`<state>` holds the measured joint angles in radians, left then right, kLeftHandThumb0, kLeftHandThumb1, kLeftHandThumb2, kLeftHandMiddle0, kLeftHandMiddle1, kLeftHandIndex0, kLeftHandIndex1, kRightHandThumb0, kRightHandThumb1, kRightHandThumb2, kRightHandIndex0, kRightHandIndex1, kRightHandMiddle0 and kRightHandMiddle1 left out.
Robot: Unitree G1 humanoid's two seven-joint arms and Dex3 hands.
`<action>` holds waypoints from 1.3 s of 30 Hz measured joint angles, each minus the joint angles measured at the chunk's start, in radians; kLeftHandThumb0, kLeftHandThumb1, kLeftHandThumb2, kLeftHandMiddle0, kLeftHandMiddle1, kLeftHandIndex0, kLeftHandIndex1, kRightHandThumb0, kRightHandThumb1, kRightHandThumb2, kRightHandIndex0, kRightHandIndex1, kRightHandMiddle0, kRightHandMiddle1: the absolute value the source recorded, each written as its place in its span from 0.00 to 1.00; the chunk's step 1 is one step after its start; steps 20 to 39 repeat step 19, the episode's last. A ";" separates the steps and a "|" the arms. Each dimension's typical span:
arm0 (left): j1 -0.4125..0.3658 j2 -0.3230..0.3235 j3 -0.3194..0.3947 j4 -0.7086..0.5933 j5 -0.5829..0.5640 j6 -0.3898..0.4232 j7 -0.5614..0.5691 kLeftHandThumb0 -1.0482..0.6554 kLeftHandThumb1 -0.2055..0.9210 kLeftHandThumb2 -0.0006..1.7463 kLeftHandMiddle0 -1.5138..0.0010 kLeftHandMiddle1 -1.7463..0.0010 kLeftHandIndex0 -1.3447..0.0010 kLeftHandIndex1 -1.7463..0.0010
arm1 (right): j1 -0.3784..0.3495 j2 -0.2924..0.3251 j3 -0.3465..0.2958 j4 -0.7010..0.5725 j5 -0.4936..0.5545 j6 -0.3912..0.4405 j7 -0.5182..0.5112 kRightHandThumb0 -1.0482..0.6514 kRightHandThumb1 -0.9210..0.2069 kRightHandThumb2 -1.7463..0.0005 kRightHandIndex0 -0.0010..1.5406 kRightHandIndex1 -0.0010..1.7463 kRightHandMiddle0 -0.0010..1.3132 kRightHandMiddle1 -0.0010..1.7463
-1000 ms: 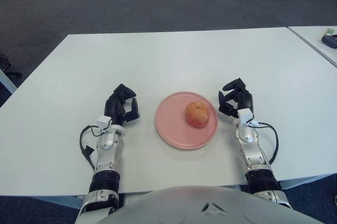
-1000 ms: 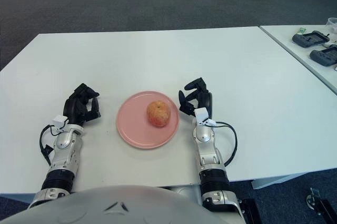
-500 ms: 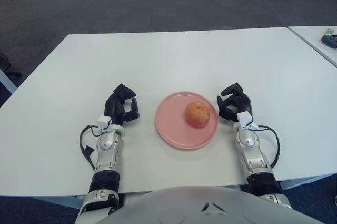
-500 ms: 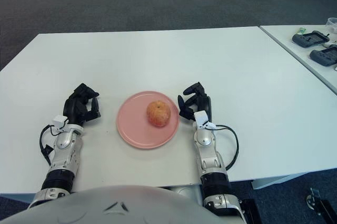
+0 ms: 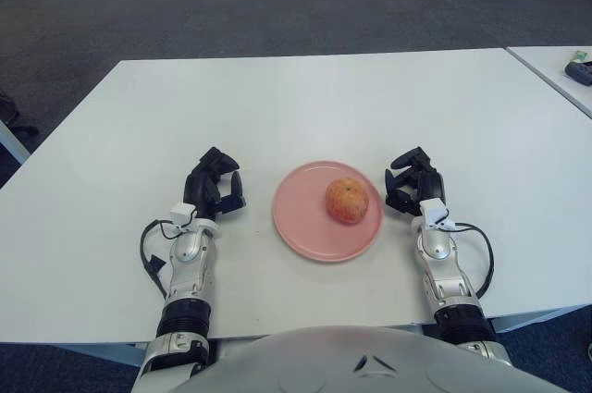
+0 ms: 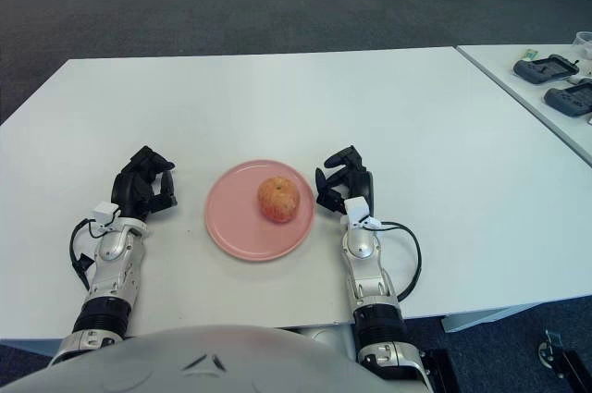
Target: Put the apple into the plate.
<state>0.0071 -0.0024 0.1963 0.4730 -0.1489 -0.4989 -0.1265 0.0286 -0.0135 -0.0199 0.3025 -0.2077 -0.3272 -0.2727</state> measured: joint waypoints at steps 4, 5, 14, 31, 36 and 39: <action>-0.001 0.001 0.000 0.001 0.000 0.000 0.000 0.31 0.37 0.83 0.17 0.00 0.48 0.00 | -0.004 0.007 -0.013 0.009 0.002 0.000 -0.022 0.37 0.36 0.38 0.47 0.88 0.35 1.00; -0.001 0.002 0.000 0.001 -0.001 0.000 0.000 0.31 0.37 0.84 0.17 0.00 0.48 0.00 | -0.005 0.009 -0.017 0.011 0.002 0.000 -0.028 0.37 0.36 0.38 0.47 0.88 0.35 1.00; -0.002 0.012 0.000 0.004 -0.002 -0.001 -0.011 0.30 0.37 0.84 0.16 0.00 0.48 0.00 | -0.021 0.022 -0.053 0.041 0.008 -0.003 -0.084 0.37 0.36 0.38 0.47 0.88 0.35 1.00; -0.002 0.015 -0.002 0.004 -0.001 -0.001 -0.014 0.30 0.37 0.84 0.16 0.00 0.48 0.00 | -0.028 0.026 -0.064 0.055 0.016 -0.018 -0.093 0.37 0.37 0.38 0.47 0.88 0.35 1.00; -0.002 0.015 -0.002 0.004 -0.001 -0.001 -0.014 0.30 0.37 0.84 0.16 0.00 0.48 0.00 | -0.028 0.026 -0.064 0.055 0.016 -0.018 -0.093 0.37 0.37 0.38 0.47 0.88 0.35 1.00; -0.002 0.015 -0.002 0.004 -0.001 -0.001 -0.014 0.30 0.37 0.84 0.16 0.00 0.48 0.00 | -0.028 0.026 -0.064 0.055 0.016 -0.018 -0.093 0.37 0.37 0.38 0.47 0.88 0.35 1.00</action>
